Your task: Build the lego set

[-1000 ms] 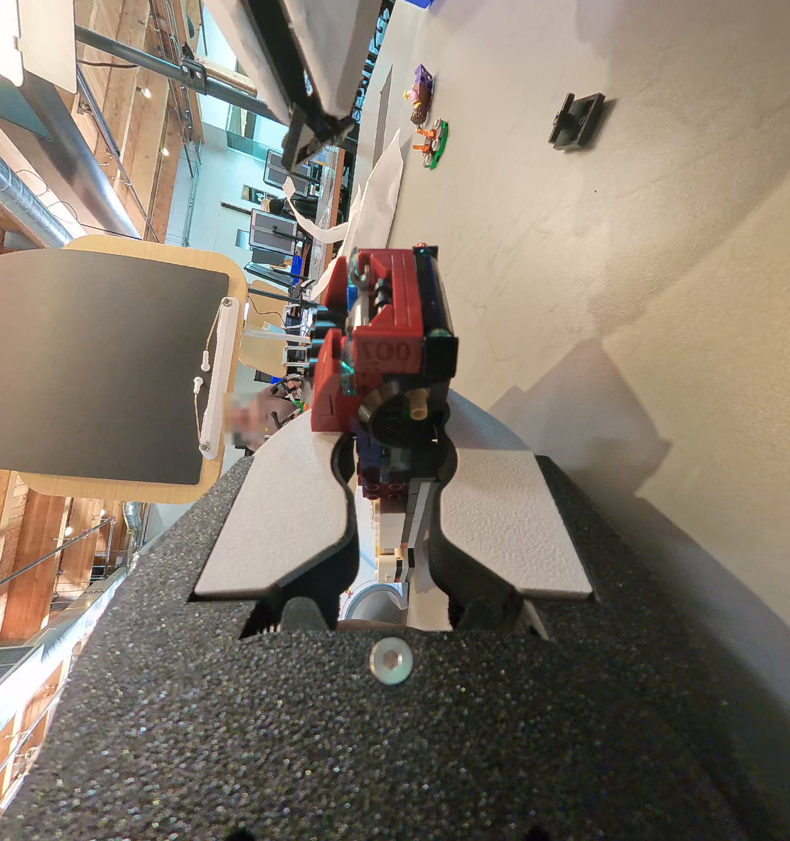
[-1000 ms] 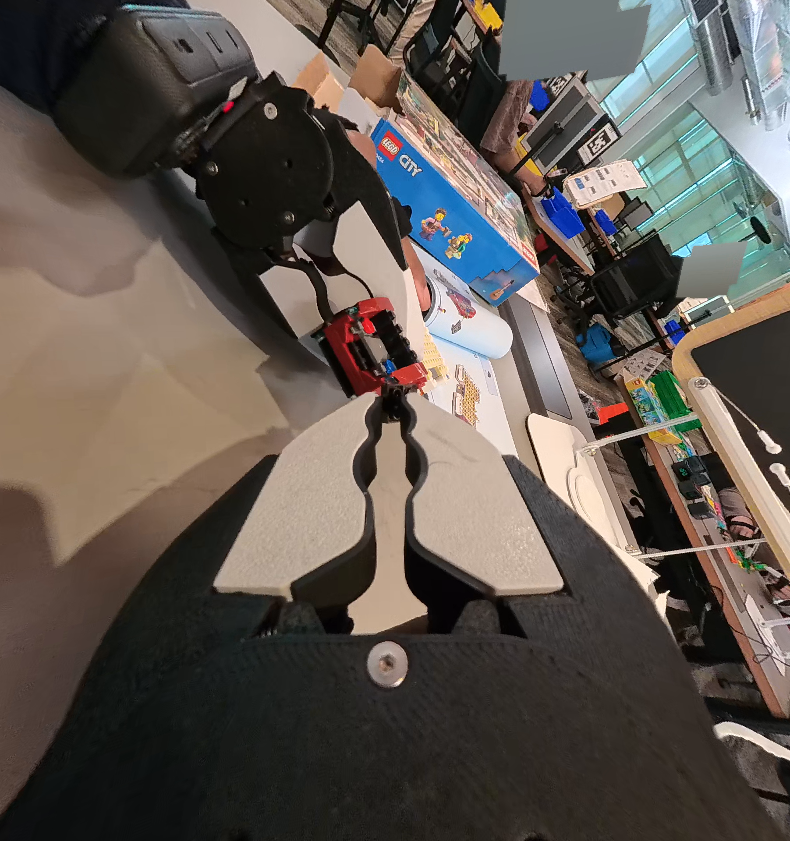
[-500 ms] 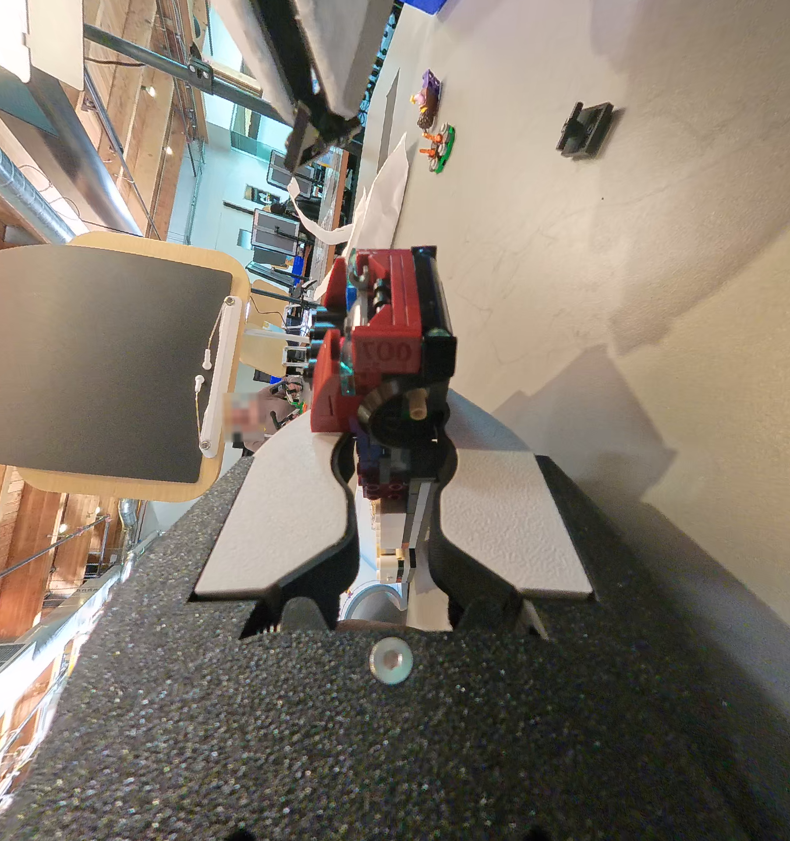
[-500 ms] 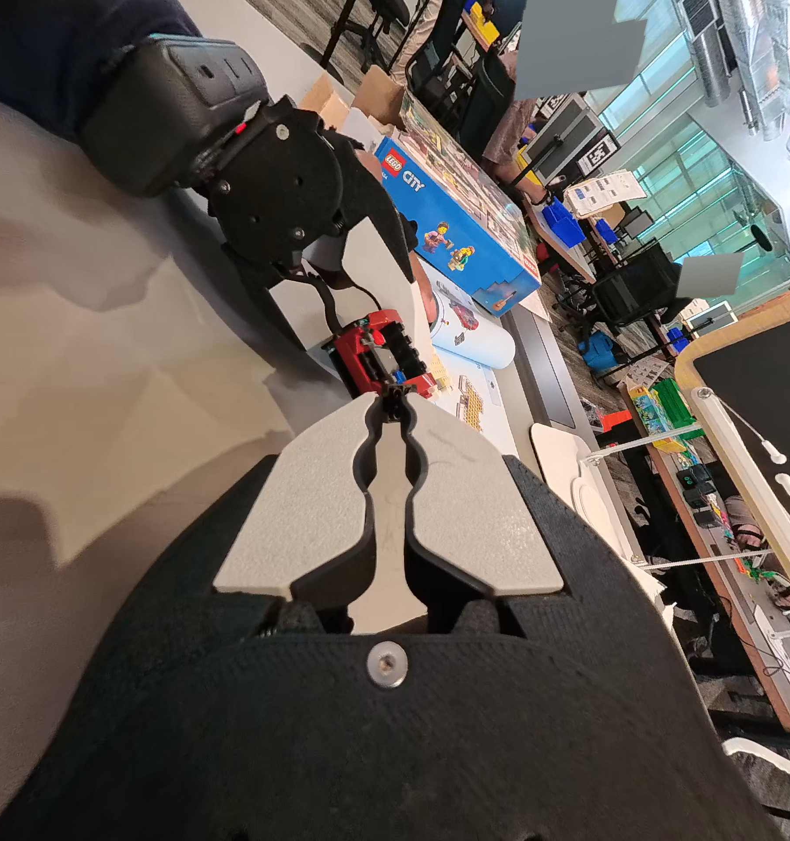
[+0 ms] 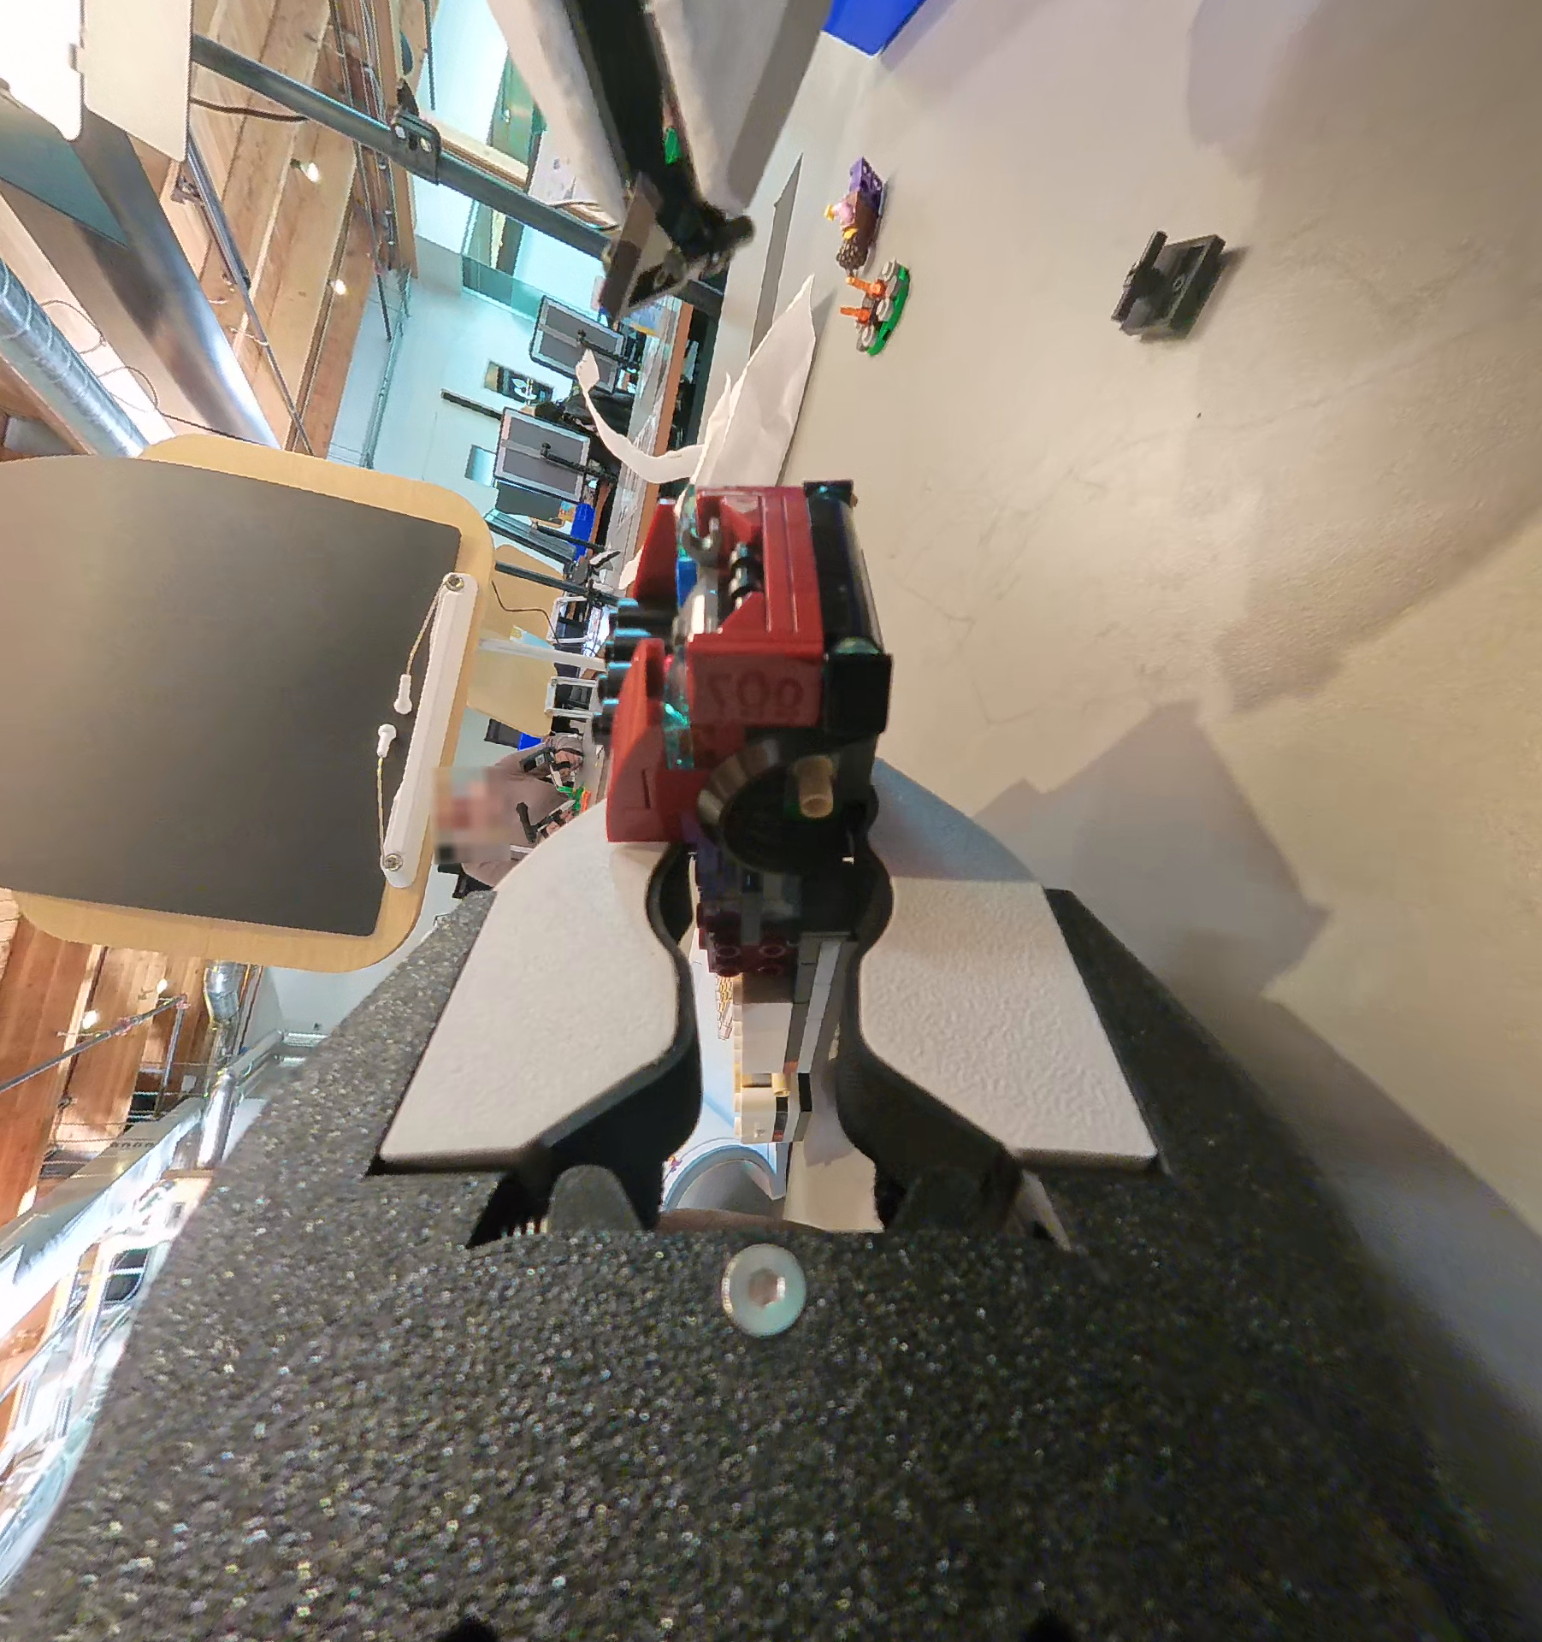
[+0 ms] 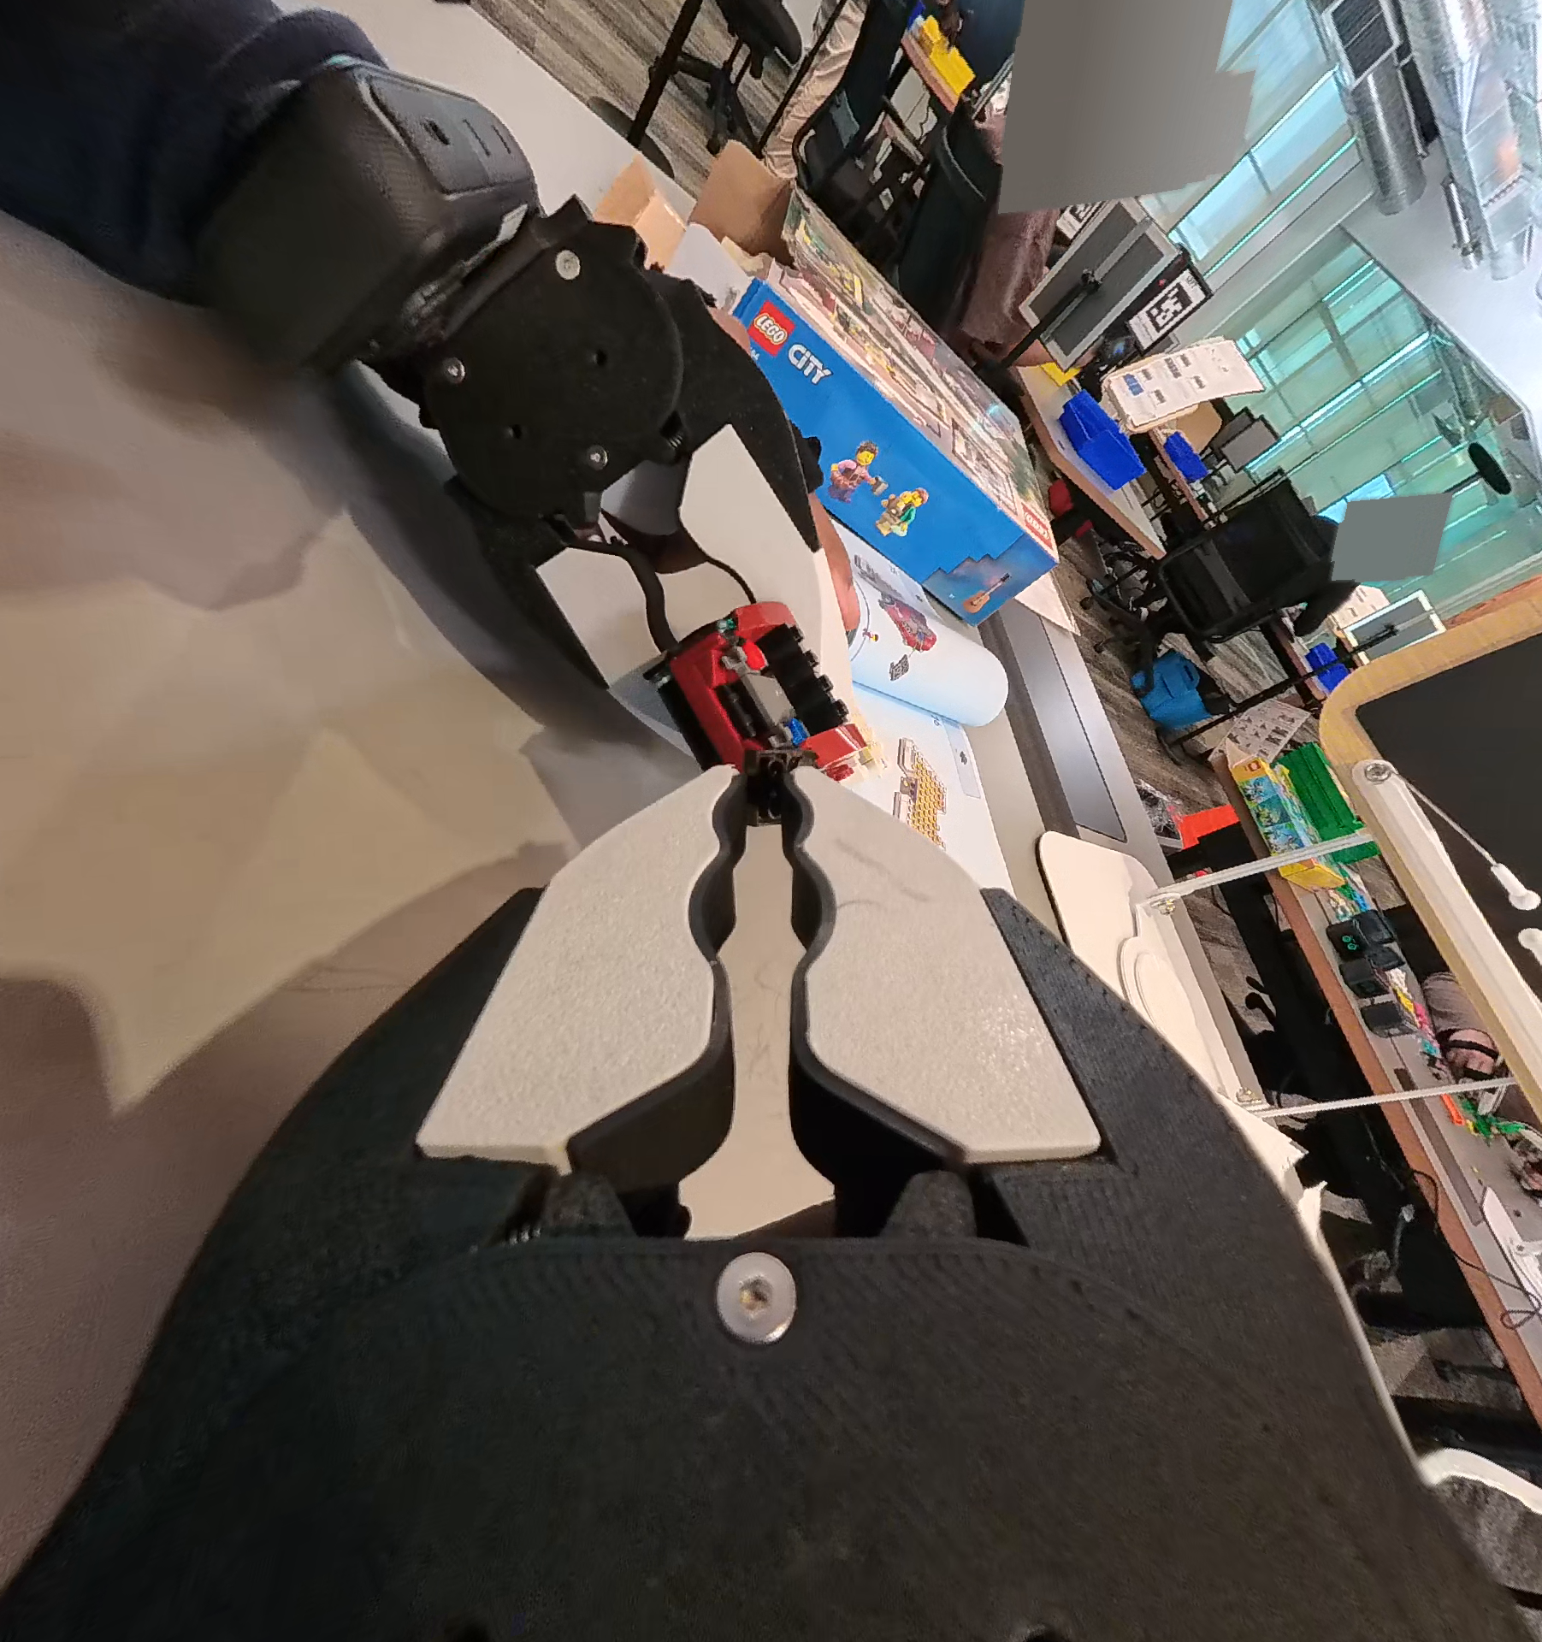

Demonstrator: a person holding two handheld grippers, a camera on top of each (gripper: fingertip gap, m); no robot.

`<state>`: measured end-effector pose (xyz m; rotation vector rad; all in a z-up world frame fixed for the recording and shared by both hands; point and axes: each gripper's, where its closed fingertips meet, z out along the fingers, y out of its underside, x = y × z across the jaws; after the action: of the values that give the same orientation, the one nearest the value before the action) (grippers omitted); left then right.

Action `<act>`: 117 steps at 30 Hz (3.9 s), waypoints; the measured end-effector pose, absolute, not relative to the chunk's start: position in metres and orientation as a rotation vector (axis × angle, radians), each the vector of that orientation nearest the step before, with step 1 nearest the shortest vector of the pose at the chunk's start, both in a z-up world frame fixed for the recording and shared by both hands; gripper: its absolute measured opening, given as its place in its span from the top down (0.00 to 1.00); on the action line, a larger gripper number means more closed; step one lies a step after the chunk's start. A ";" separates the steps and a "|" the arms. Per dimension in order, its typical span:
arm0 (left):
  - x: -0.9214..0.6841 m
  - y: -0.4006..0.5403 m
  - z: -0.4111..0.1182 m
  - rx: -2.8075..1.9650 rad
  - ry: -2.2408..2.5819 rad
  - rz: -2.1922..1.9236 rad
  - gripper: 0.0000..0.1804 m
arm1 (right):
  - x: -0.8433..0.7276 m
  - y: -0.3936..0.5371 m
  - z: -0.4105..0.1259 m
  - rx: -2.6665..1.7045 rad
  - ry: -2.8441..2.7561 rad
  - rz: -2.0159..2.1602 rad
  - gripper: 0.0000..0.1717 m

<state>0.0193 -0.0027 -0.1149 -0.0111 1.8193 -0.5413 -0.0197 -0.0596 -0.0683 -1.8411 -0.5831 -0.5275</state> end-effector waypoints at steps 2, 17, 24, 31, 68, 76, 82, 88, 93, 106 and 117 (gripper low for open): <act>0.019 -0.003 -0.115 -0.017 1.819 -0.550 0.82 | -0.020 -0.059 -0.068 -1.841 -0.574 -0.519 0.96; 0.010 -0.010 -0.105 -0.046 1.828 -0.654 0.82 | -0.022 -0.050 -0.049 -1.829 -0.557 -0.555 0.96; 0.012 -0.012 -0.104 -0.044 1.829 -0.664 0.82 | -0.023 -0.043 -0.044 -1.809 -0.571 -0.586 0.96; 0.016 -0.017 -0.105 -0.053 1.840 -0.693 0.82 | -0.023 -0.039 -0.044 -1.776 -0.564 -0.611 0.96; 0.025 -0.023 -0.106 -0.060 1.862 -0.736 0.82 | -0.028 -0.031 -0.049 -1.737 -0.680 -0.656 0.96; 0.024 -0.025 -0.106 -0.049 1.864 -0.746 0.82 | -0.031 -0.032 -0.052 -1.729 -0.686 -0.530 0.96; 0.023 -0.024 -0.105 -0.056 1.863 -0.750 0.82 | -0.028 -0.035 -0.048 -1.723 -0.668 -0.513 0.96; 0.021 -0.024 -0.104 -0.053 1.865 -0.744 0.82 | -0.025 -0.037 -0.047 -1.725 -0.660 -0.529 0.96; 0.020 -0.024 -0.103 -0.054 1.866 -0.733 0.82 | -0.024 -0.038 -0.048 -1.719 -0.669 -0.590 0.96; 0.014 -0.022 -0.103 -0.022 1.843 -0.583 0.82 | -0.021 -0.042 -0.058 -1.680 -0.678 -0.847 0.97; 0.010 -0.015 -0.110 0.013 1.848 -0.499 0.82 | -0.022 -0.046 -0.075 -1.711 -0.720 -0.846 0.97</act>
<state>0.0104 -0.0151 -0.1101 0.0127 1.8478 -0.4994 -0.0224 -0.0459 -0.0746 -1.7105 -0.7203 -0.8458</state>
